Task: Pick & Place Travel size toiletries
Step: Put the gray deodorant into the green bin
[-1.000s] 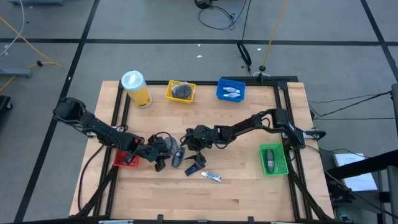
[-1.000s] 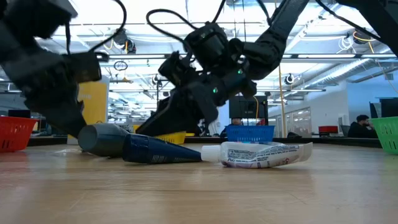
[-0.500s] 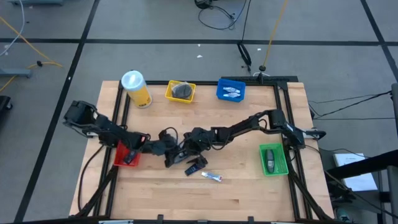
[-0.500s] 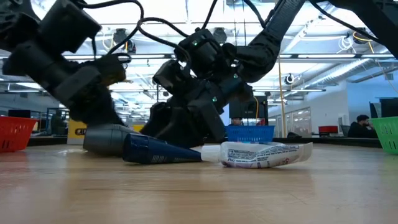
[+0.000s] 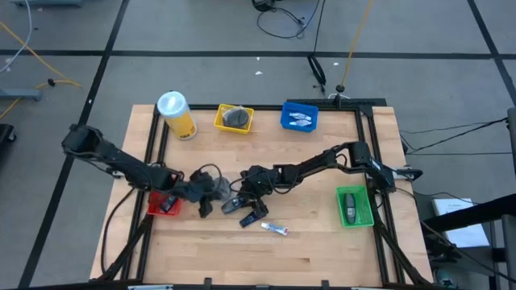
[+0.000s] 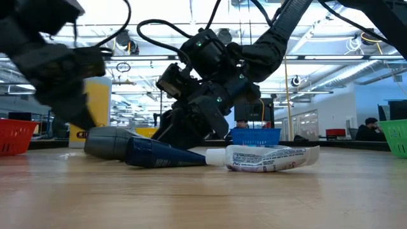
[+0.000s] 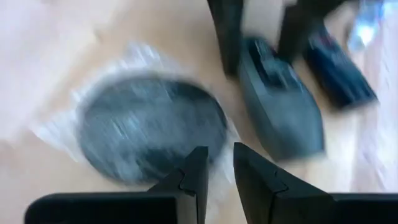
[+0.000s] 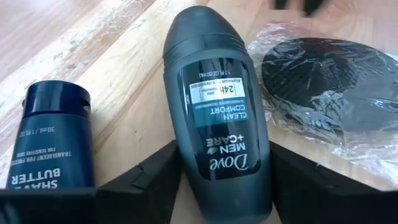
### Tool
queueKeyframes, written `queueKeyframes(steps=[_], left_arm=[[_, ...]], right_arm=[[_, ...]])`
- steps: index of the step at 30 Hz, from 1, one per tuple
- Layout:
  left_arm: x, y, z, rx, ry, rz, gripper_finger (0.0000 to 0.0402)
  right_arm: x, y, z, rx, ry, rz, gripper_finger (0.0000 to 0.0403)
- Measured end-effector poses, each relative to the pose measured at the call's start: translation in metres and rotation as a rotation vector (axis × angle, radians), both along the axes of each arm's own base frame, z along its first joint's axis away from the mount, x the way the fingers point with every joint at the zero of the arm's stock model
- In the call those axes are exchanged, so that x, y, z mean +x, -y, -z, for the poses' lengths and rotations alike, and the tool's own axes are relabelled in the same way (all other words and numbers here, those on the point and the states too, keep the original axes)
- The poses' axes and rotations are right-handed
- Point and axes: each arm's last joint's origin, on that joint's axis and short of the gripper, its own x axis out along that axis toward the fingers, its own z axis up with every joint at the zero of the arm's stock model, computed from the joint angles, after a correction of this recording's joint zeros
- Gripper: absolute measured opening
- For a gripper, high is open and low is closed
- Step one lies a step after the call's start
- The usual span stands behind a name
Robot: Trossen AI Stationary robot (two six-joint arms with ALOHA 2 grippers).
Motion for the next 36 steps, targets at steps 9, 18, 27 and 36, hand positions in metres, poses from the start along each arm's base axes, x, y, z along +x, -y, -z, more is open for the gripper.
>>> queueKeyframes(steps=[9, 18, 27, 36], left_arm=[[0.001, 0.028, 0.024, -0.026, 0.072, 0.013, 0.0072], [0.026, 0.018, 0.042, 0.031, 0.170, -0.019, 0.0072], [0.028, 0.010, 0.037, 0.060, 0.178, -0.015, 0.0072], [0.027, 0.008, 0.036, 0.169, 0.188, -0.058, 0.0072]], right_arm=[[0.000, 0.000, 0.000, 0.040, -0.011, 0.030, 0.0220], [0.000, -0.004, 0.000, 0.061, -0.021, 0.040, 0.0282], [-0.014, -0.009, -0.013, 0.071, -0.202, 0.159, 0.0197], [-0.096, -0.057, -0.105, -0.136, -0.495, 0.562, 0.0197]])
